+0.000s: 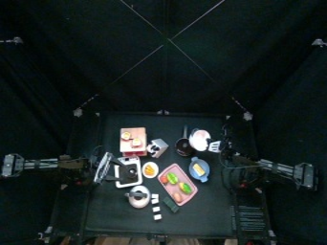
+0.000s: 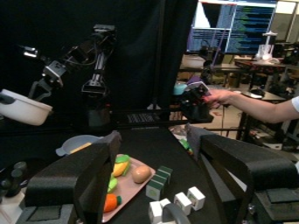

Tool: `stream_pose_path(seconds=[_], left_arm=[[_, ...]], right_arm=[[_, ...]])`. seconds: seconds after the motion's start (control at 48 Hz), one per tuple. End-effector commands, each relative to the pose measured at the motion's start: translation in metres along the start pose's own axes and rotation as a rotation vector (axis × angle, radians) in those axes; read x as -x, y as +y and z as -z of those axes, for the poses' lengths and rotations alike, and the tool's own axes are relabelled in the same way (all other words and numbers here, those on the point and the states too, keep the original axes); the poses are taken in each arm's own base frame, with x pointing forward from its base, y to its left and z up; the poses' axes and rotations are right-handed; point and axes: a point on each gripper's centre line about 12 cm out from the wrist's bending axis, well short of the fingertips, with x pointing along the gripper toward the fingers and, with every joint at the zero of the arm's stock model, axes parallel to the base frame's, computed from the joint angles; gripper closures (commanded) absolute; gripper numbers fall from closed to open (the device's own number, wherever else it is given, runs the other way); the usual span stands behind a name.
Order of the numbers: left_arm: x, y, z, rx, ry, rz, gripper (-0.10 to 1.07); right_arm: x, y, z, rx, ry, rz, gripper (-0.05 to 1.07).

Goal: Place pot in top right corner

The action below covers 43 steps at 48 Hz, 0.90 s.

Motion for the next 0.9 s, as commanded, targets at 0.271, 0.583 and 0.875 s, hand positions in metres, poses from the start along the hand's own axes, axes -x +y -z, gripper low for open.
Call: stream_pose_path(seconds=[0.271, 0.583, 0.875], left_arm=[[0.006, 0.025, 0.016, -0.019, 0.122, -0.175, 0.02], [0.004, 0.028, 0.01, -0.093, 0.13, -0.189, 0.02], [-0.004, 0.029, -0.009, -0.138, 0.087, -0.184, 0.02]], right_arm=[[-0.024, 0.018, -0.024, -0.035, -0.013, 0.128, 0.68], [-0.019, 0.011, -0.017, 0.0, 0.088, 0.284, 0.68], [-0.028, -0.006, -0.007, 0.054, 0.129, 0.311, 0.67]])
